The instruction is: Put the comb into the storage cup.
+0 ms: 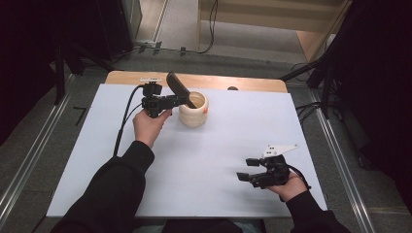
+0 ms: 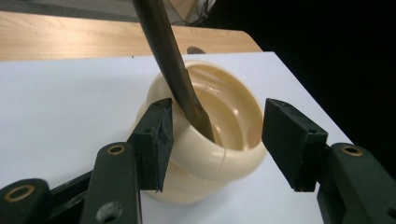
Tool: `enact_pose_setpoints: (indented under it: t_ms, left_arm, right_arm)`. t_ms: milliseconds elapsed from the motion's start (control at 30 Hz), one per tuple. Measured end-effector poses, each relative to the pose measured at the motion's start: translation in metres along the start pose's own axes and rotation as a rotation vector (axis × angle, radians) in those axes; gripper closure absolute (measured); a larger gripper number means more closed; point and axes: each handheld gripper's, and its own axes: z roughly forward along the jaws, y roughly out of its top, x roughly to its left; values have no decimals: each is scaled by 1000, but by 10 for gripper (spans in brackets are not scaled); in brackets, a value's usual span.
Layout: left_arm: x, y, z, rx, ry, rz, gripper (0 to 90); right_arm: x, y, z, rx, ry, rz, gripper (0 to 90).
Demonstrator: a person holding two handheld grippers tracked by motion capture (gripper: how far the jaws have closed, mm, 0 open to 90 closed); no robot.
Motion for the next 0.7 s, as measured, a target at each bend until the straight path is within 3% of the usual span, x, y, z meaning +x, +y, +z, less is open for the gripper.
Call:
enact_pose_setpoints:
  t_ms: [300,400,533,700]
  left_arm:
    - [3,-14,-12,71,-30,0,409]
    - [5,-19,-16,91,-67,-15,386]
    - [7,-27,-21,117,-69,8,386]
    - [12,-37,-28,114,-77,1,386]
  right_arm:
    - [0,0,1,-3,-5,-6,255]
    - [-1,0,1,-3,-9,-3,253]
    - [-2,0,1,-3,-12,1,253]
    - [-2,0,2,0,-15,4,253]
